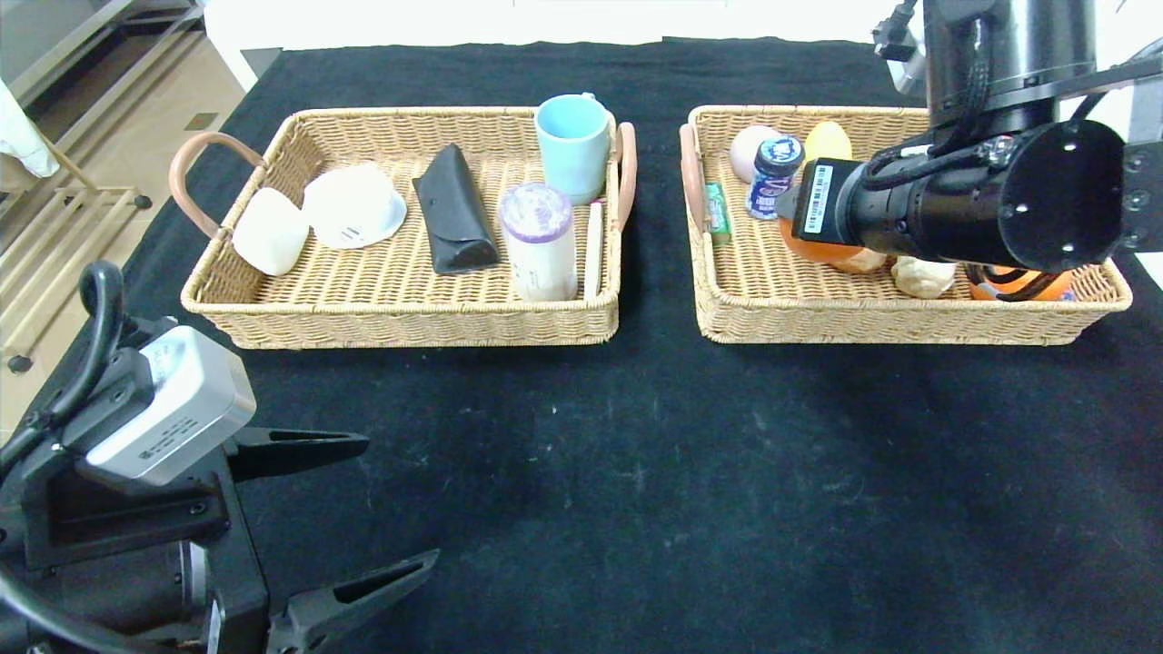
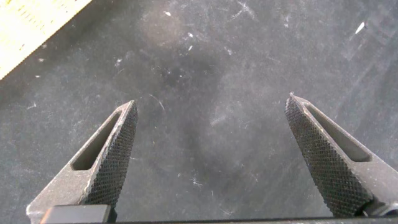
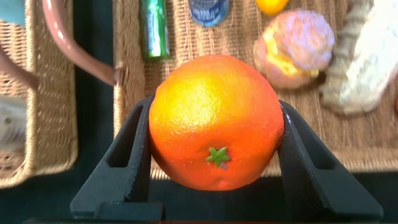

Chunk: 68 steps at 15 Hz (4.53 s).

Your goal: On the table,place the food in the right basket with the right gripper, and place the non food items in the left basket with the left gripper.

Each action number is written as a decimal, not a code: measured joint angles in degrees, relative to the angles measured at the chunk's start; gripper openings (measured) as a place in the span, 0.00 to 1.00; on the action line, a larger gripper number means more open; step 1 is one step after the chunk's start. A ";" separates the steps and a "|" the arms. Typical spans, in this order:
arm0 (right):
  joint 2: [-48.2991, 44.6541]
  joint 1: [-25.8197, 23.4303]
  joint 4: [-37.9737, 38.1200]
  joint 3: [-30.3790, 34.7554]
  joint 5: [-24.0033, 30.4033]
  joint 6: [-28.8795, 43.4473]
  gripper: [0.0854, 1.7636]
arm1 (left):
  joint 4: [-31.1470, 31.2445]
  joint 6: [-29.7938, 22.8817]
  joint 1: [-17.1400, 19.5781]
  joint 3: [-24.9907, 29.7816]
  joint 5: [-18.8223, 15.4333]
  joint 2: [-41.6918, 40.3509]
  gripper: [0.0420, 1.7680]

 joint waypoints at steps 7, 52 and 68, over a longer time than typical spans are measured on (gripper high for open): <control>5.16 -3.39 -10.50 -0.12 0.89 -3.34 0.66 | -0.02 0.00 0.16 -0.01 0.00 -0.50 0.97; -76.14 -26.45 24.67 47.59 38.17 -21.26 0.96 | 30.03 -9.12 22.67 -7.12 12.46 -44.30 0.97; -102.35 -35.44 -6.03 83.19 43.13 -23.66 0.96 | 30.03 -11.78 25.17 11.50 7.41 -65.00 0.97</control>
